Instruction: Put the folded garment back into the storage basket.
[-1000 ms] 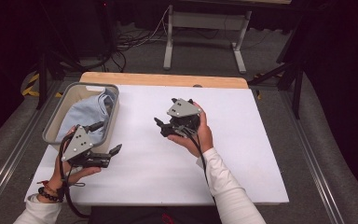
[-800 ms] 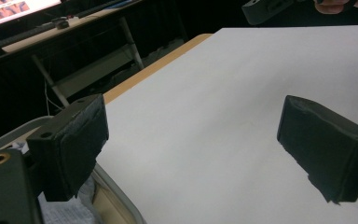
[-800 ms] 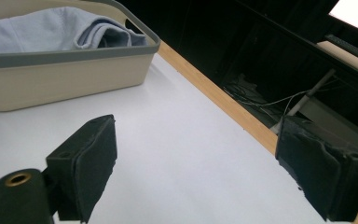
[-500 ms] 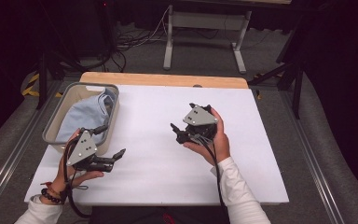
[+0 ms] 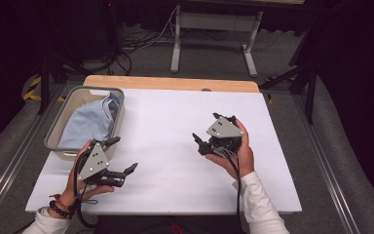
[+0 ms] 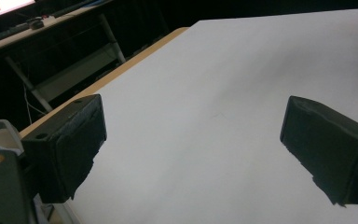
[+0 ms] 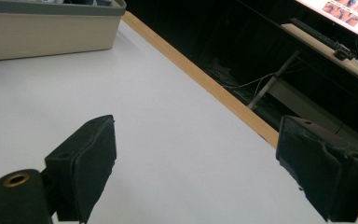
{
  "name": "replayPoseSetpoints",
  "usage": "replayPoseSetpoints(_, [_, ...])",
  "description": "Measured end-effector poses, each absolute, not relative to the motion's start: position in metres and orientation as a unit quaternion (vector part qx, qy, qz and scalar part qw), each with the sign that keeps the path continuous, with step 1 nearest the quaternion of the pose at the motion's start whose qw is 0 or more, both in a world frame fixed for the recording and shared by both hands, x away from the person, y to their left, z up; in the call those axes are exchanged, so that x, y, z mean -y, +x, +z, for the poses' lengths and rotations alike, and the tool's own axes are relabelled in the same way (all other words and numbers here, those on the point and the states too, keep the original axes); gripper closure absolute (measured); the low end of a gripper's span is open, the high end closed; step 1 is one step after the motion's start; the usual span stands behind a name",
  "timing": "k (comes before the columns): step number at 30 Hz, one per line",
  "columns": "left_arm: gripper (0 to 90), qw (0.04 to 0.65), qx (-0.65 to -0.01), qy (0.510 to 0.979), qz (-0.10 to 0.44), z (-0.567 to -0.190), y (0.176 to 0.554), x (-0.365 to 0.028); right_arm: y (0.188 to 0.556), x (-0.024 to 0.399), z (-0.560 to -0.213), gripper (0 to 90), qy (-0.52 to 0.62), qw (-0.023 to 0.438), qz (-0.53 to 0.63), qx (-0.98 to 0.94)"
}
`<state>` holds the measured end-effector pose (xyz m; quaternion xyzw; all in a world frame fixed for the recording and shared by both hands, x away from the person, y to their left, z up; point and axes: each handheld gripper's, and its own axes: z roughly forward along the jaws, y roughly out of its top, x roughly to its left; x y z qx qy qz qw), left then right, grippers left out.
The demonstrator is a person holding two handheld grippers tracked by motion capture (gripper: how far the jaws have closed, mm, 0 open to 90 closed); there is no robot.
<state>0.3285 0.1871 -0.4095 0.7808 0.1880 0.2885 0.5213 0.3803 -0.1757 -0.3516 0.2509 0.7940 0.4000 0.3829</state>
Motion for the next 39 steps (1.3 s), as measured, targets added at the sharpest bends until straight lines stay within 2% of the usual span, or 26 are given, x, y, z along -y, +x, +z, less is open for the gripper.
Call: replayPoseSetpoints(39, [7.0, 0.495, -0.195, 0.804, 0.265, -0.448, 0.321, -0.187, 0.323, 0.245, -0.416, 13.2, 0.255, 0.370, 0.408, -0.795])
